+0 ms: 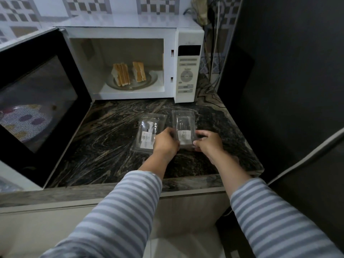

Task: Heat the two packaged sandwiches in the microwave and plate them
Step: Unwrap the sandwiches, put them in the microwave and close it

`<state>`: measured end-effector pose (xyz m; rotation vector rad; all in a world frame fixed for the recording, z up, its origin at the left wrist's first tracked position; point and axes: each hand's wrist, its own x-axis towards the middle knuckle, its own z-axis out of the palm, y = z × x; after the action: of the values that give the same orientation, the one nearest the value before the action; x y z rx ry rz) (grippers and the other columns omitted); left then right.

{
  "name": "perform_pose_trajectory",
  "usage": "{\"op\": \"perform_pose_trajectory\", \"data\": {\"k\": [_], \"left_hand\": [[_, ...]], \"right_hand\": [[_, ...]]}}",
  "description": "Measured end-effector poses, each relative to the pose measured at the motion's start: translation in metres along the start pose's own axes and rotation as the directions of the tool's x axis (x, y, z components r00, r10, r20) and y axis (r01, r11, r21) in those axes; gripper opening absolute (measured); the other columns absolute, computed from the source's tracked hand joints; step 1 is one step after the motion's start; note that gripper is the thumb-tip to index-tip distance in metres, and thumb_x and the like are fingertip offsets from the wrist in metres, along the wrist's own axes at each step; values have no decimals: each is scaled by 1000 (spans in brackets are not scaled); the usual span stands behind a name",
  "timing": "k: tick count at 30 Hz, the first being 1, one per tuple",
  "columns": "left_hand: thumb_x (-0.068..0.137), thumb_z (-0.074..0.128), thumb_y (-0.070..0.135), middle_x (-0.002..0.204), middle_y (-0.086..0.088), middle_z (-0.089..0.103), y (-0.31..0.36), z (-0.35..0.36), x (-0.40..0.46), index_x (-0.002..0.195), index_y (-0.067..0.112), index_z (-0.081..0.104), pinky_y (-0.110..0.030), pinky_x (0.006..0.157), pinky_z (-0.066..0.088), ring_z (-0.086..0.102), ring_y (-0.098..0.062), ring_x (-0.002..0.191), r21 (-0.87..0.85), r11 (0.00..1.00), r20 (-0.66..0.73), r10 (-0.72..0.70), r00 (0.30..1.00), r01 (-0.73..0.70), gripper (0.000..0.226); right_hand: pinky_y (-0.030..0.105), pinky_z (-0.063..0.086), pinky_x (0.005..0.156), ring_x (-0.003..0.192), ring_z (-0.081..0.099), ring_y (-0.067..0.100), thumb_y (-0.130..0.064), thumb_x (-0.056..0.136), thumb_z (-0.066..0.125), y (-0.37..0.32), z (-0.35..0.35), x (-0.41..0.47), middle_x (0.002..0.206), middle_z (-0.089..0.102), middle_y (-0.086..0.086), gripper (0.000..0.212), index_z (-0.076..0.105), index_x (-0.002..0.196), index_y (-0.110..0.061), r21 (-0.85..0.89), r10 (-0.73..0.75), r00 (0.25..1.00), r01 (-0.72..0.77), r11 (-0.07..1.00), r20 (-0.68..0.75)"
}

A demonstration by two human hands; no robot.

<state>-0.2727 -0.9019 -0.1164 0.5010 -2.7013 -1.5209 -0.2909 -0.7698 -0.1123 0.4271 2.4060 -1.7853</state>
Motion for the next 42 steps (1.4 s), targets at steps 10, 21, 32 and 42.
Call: {"op": "perform_pose_trajectory", "data": {"k": [10, 21, 32, 42], "left_hand": [[89, 55, 29, 114, -9, 55, 2, -36, -17, 115, 14, 55, -39, 70, 44, 56, -33, 99, 614, 720, -304, 595, 744, -324, 30], [83, 61, 49, 146, -9, 30, -45, -50, 11, 146, 40, 17, -46, 87, 51, 52, -34, 120, 365, 906, -274, 326, 905, -215, 77], [80, 68, 43, 139, -6, 41, -34, -80, 1, 144, 40, 22, -46, 84, 53, 50, -28, 121, 262, 918, -464, 391, 795, -298, 78], [81, 67, 46, 144, 0, 34, 20, -169, 5, 143, 43, 22, -48, 80, 55, 50, -25, 119, 296, 862, -579, 505, 640, -413, 76]], "right_hand": [[37, 39, 103, 131, 41, 29, -37, 91, 57, -26, 11, 4, 145, 40, 8, 57, 35, 143, -29, -433, -347, 935, 283, 856, -73], [33, 46, 85, 125, 49, 28, -53, 83, 61, -14, 47, 10, 149, 34, 5, 81, 13, 148, -40, -449, -394, 913, 309, 838, -108], [28, 45, 81, 122, 52, 23, -49, 80, 67, -36, 56, -16, 142, 46, 0, 75, 26, 143, -40, -337, -487, 849, 406, 849, -204], [29, 42, 92, 130, 45, 20, -48, 82, 67, -141, 69, -48, 148, 41, -2, 77, 27, 145, -36, -249, -660, 715, 612, 751, -232]]}}
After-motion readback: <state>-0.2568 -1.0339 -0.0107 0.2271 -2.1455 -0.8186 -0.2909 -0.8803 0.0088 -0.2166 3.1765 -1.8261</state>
